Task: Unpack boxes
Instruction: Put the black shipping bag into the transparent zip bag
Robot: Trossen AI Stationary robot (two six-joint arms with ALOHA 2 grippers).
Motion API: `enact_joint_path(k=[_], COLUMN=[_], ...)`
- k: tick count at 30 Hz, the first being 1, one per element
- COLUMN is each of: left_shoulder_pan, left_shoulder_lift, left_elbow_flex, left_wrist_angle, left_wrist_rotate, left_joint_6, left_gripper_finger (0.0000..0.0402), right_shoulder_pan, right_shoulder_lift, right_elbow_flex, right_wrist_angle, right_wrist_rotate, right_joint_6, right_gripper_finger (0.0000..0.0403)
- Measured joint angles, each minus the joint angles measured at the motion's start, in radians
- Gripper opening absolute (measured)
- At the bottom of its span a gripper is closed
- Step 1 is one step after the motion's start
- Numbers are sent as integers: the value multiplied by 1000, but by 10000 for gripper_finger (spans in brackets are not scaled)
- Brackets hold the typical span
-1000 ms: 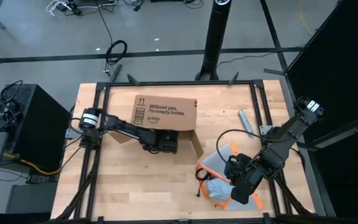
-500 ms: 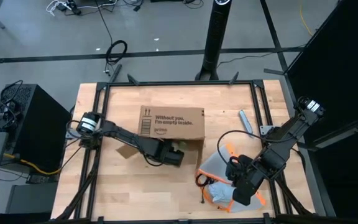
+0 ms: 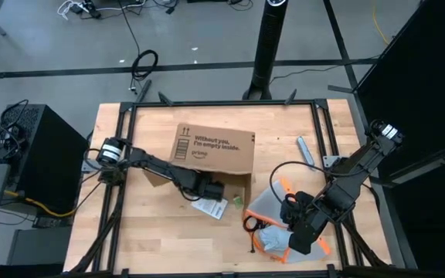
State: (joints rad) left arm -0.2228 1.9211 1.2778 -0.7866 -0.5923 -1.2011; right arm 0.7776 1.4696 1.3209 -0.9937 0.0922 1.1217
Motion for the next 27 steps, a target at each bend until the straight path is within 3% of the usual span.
enact_joint_path(k=[4,6,10,14,27], left_shoulder_pan=[-6,-8,-5,9,60], left_shoulder_lift=[-7,-8,-7,-26,-68], left_elbow_flex=[-15,-60,-178,-272,-325], left_wrist_angle=[139,260,486,594,893], left_wrist_rotate=[-255,-313,-331,-365,-208], left_joint_6=[66,38,21,80,629], left_gripper_finger=[20,18,12,13,154], right_shoulder_pan=[0,0,11,25,23], right_shoulder_lift=[0,0,0,0,0], right_elbow_flex=[0,0,0,0,-1], right_wrist_angle=[-12,-18,-18,-21,-47], right_wrist_rotate=[36,66,97,114,153], right_joint_6=[3,24,36,48,28], right_gripper_finger=[0,0,0,0,0])
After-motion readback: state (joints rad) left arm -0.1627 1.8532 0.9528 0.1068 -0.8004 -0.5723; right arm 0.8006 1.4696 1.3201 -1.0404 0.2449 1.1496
